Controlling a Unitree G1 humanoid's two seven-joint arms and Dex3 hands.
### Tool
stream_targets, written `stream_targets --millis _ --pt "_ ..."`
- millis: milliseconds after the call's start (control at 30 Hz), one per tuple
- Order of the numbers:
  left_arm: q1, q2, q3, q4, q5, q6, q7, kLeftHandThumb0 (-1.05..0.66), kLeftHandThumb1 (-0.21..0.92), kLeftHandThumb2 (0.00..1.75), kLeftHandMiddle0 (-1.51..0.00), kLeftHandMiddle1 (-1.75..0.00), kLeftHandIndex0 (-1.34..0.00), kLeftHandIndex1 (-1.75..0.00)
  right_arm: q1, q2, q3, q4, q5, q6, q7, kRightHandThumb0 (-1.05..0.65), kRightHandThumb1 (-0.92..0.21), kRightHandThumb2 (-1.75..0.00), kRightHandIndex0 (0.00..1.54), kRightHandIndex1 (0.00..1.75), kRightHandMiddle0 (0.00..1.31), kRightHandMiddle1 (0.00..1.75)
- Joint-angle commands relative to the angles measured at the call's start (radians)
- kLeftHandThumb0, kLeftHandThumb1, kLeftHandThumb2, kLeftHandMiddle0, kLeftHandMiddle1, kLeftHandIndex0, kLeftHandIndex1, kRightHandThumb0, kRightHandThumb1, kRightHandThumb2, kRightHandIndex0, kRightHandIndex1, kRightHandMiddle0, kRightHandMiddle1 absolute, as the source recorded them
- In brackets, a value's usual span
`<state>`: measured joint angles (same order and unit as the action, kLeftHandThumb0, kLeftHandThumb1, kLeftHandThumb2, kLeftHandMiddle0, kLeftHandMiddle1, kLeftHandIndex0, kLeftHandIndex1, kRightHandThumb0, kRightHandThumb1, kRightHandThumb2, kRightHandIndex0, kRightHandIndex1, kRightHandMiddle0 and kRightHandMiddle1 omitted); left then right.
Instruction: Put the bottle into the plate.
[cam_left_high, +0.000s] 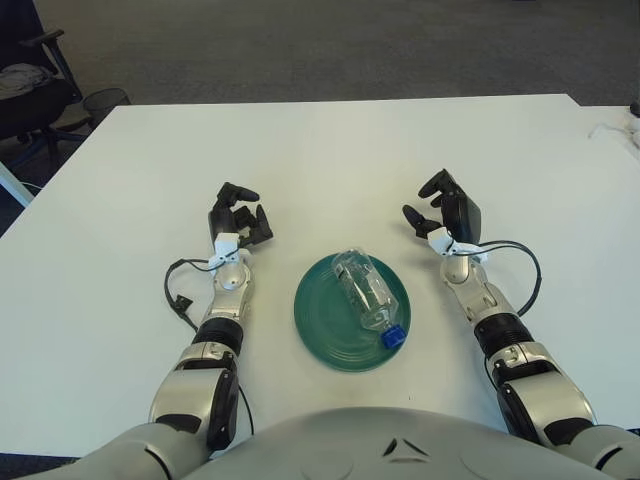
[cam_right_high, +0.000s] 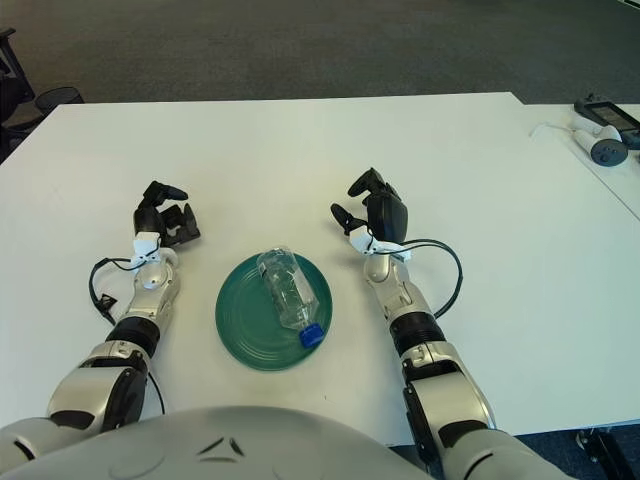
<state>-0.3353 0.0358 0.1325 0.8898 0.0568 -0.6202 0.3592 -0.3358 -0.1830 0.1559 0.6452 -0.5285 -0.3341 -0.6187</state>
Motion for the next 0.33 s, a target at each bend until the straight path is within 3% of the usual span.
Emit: stream_targets --millis 0,300 --pt "0.063 -0.019 0.001 0.024 -0.005 -0.007 -0.011 -0.53 0.17 1.50 -1.25 -1.75 -0.73 -1.75 -0.018 -0.008 -0.001 0.000 0.002 -0.007 -0.005 -0.01 -0.55 -0.95 0.46 1.43 0.43 1.75" --pt "0.064 -0.023 -0.007 0.000 0.014 0.003 0.012 -0.54 0.15 1.52 -1.27 -1.75 -0.74 -1.75 -0.018 -0.008 -0.001 0.000 0.002 -0.007 -0.005 -0.01 -0.55 -0.95 0.46 1.44 0.43 1.75"
